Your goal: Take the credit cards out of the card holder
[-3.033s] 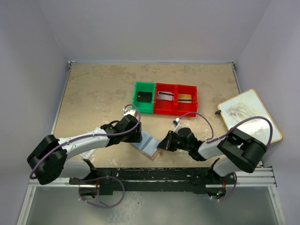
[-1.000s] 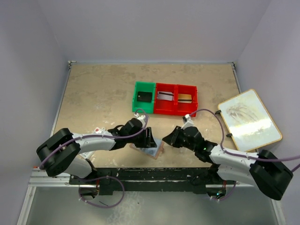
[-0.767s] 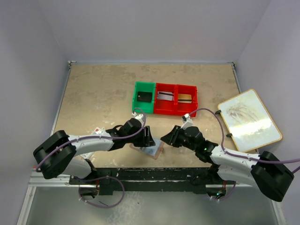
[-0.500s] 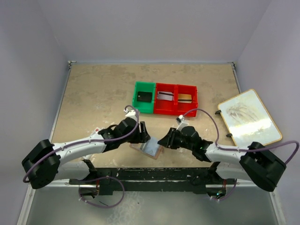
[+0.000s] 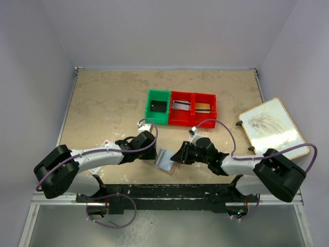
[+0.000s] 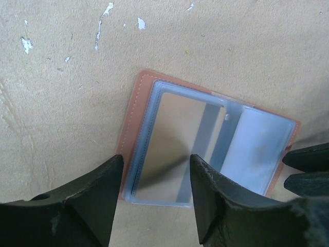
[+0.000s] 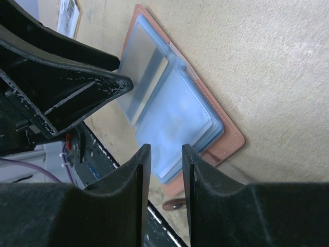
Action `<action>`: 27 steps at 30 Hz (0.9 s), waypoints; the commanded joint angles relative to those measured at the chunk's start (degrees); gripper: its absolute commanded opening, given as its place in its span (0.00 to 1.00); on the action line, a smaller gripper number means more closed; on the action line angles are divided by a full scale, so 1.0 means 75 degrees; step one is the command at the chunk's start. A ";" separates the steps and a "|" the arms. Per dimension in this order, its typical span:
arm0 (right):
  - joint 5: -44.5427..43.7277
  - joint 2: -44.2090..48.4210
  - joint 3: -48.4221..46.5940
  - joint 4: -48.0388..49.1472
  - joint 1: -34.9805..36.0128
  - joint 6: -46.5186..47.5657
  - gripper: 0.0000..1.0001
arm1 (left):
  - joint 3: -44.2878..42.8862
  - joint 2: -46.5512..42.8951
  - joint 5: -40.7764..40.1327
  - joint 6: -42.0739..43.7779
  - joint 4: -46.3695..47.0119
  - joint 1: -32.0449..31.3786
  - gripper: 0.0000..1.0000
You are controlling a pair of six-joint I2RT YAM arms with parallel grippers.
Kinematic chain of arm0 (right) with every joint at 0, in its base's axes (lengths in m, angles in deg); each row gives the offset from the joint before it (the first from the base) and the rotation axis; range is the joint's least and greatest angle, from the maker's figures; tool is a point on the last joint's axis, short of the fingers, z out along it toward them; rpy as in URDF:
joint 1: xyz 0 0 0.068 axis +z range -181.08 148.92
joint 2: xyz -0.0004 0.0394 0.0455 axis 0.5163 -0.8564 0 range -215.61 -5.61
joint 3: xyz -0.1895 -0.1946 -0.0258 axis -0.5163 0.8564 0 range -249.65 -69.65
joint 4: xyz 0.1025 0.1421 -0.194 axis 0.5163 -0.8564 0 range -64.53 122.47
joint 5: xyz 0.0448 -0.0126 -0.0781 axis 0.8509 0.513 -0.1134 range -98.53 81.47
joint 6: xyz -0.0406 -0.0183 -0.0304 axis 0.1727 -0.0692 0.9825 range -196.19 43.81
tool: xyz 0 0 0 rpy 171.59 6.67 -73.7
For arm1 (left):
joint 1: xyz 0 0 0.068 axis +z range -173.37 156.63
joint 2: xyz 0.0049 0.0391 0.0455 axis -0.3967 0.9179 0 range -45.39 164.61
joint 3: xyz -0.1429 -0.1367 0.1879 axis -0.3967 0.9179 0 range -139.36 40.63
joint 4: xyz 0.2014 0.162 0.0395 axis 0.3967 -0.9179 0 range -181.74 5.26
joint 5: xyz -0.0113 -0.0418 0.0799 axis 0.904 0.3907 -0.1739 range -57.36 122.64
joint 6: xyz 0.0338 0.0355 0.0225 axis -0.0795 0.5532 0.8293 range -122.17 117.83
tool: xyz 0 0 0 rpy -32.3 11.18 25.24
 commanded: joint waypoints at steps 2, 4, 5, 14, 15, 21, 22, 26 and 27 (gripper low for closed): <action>0.0197 -0.0465 -0.0427 0.0126 0.0017 -0.0021 0.33 | 0.0052 -0.0064 0.0029 0.0067 0.0119 -0.0006 0.49; 0.0138 -0.0678 -0.0457 0.0190 0.0014 -0.0067 0.33 | 0.0129 -0.0129 0.0116 0.0001 0.0125 -0.0006 0.45; 0.0140 -0.0802 -0.0445 0.0250 0.0016 -0.0205 0.33 | 0.0167 -0.0179 0.0172 -0.0035 0.0121 -0.0006 0.44; -0.0857 -0.0425 -0.0124 0.0269 0.0017 -0.1230 0.32 | 0.0498 -0.0475 0.0267 -0.0453 0.0108 -0.0003 0.34; -0.0916 -0.0366 -0.0089 0.0235 0.0017 -0.1308 0.32 | 0.0532 -0.0476 0.0317 -0.0499 0.0154 -0.0005 0.32; -0.0859 -0.0619 -0.0195 0.0086 0.0076 -0.1374 0.33 | 0.0872 -0.0544 0.0688 -0.0959 0.0715 -0.0038 0.27; -0.0866 -0.0711 -0.0196 0.0114 0.0086 -0.1406 0.33 | 0.0935 -0.0577 0.0695 -0.1034 0.0755 -0.0051 0.27; -0.1241 -0.0705 -0.0332 -0.0297 0.0246 -0.1553 0.32 | 0.1130 -0.0769 0.0583 -0.1313 0.0747 -0.0076 0.25; -0.1384 -0.0618 -0.0406 -0.0523 0.0294 -0.1548 0.32 | 0.1163 -0.0822 0.0523 -0.1367 0.0705 -0.0076 0.24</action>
